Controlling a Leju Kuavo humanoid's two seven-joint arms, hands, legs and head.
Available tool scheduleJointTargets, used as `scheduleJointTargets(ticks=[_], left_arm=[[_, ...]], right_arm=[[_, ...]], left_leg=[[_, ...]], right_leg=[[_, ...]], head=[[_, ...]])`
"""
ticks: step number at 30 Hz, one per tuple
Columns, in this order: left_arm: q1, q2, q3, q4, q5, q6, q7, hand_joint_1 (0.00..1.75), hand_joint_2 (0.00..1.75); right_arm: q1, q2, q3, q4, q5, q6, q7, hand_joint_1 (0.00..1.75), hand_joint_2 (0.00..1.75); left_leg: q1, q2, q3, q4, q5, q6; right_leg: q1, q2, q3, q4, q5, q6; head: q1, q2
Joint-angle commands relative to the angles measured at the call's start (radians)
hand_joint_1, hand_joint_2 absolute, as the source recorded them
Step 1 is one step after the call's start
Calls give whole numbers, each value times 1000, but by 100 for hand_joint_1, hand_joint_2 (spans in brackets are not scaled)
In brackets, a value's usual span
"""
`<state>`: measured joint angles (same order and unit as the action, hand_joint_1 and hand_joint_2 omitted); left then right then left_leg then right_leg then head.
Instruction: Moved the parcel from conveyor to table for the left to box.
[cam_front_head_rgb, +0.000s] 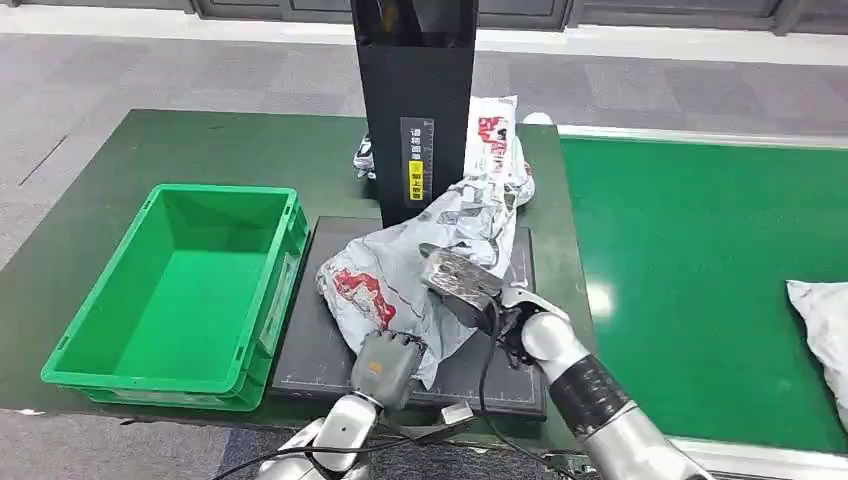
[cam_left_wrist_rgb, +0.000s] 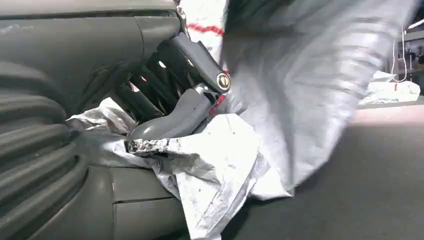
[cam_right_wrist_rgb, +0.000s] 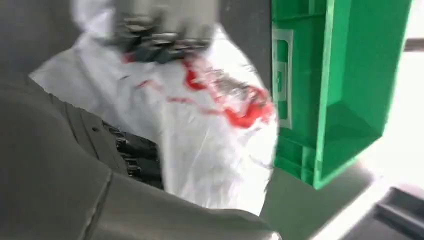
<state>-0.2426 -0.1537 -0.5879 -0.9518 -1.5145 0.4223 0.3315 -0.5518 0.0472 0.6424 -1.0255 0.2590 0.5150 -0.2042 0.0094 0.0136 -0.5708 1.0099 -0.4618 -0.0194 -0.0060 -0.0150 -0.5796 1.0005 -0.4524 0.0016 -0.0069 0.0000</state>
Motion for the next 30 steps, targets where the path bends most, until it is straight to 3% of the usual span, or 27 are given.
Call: scheduleJointTargets(ticks=[1,5,13,21,30], left_arm=[[46,67,25,-59,-56,-48,1,175,175],[61,65,32,-76,-56,-55,16,175,175],[68,68,34,-86,-56,-59,27,175,175],[86,71,45,-109,-56,-77,48,175,175],[123,87,69,-177,-56,-106,61,175,175]], right_arm=[[220,-229,-193,-396,7,32,-98,0,0],[359,-176,-328,-520,70,27,-109,0,0],[385,-149,-367,-540,94,18,-105,0,0],[545,-101,-536,-641,152,6,-135,0,0],[732,-71,-745,-805,220,17,-237,0,0]], left_leg=[[0,-7,0,-3,1,1],[-1,-7,0,-3,0,1],[-1,-1,-1,-1,-1,1],[-1,-2,0,-2,-1,1],[-1,-5,0,-2,-1,2]], right_leg=[[-1,-4,2,-4,0,1],[0,-5,2,-3,-1,0],[0,0,-1,0,-1,0],[-1,-1,1,-1,-1,0],[-2,-4,1,-2,-2,0]], head=[[0,0],[0,0],[0,0],[0,0],[0,0]])
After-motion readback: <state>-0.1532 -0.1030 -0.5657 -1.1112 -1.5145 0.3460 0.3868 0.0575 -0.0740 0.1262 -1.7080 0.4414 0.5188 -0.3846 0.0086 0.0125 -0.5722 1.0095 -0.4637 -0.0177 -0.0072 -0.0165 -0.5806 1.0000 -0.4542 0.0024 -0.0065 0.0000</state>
